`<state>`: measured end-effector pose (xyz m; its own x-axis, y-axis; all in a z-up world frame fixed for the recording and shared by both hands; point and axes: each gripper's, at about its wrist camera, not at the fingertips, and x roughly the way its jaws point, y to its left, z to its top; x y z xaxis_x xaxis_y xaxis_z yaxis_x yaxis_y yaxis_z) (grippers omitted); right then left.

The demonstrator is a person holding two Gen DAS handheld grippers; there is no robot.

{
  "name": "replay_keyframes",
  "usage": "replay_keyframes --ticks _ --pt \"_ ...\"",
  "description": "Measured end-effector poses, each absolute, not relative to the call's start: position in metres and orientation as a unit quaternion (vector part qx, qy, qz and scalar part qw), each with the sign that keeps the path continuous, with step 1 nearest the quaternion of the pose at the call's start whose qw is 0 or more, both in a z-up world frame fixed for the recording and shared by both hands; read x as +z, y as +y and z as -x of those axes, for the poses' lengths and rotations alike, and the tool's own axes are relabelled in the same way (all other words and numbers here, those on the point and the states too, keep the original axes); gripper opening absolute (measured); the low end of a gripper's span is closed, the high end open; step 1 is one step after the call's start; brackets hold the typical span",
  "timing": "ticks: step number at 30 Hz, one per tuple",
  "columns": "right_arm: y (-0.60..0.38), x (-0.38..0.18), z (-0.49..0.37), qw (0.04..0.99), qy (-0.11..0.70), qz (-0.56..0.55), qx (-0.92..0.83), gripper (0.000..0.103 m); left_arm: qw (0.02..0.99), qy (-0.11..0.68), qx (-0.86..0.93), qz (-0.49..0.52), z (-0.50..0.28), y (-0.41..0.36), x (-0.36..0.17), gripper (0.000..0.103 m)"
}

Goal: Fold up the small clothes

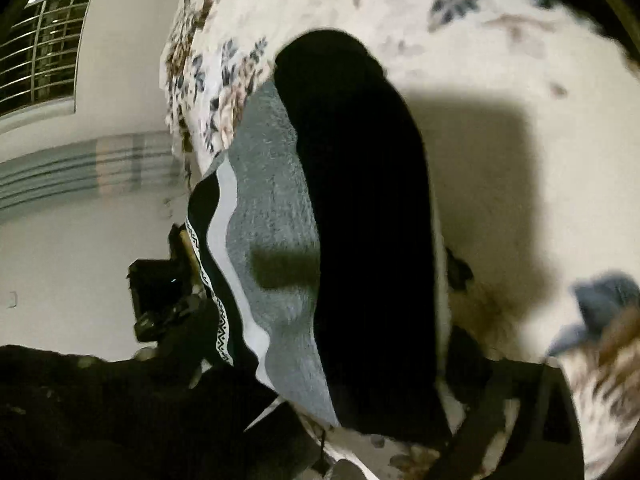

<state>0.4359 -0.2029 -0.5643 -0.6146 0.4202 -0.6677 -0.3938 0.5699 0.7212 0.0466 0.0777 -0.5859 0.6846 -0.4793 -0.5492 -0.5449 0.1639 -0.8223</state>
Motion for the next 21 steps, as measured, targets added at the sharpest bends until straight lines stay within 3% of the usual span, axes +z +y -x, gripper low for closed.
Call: replay_keyframes --ticks 5,10,11,12,13,16,21 --pt "-0.181 -0.619 -0.444 0.379 0.798 -0.007 0.469 0.103 0.647 0.367 0.012 0.668 -0.084 0.078 -0.610 0.071" --pt "-0.163 -0.629 -0.444 0.356 0.795 -0.037 0.490 0.103 0.662 0.330 0.015 0.673 -0.102 0.075 -0.599 0.068" --pt "-0.158 -0.628 -0.442 0.360 0.793 -0.039 0.490 0.102 0.670 0.331 0.013 0.665 -0.107 0.075 -0.593 0.035" --pt "-0.156 -0.629 -0.441 0.368 0.791 -0.046 0.486 0.092 0.678 0.342 0.010 0.651 -0.114 0.075 -0.587 0.019" --pt "-0.157 -0.628 -0.441 0.378 0.789 -0.059 0.481 0.066 0.688 0.352 0.008 0.635 -0.123 0.077 -0.580 0.019" --pt "-0.176 -0.621 -0.438 0.419 0.781 -0.086 0.454 0.044 0.710 0.374 -0.015 0.597 -0.147 0.088 -0.560 0.019" --pt "-0.223 -0.578 -0.415 0.504 0.736 -0.180 0.414 0.036 0.739 0.411 -0.077 0.528 -0.205 0.105 -0.525 0.018"
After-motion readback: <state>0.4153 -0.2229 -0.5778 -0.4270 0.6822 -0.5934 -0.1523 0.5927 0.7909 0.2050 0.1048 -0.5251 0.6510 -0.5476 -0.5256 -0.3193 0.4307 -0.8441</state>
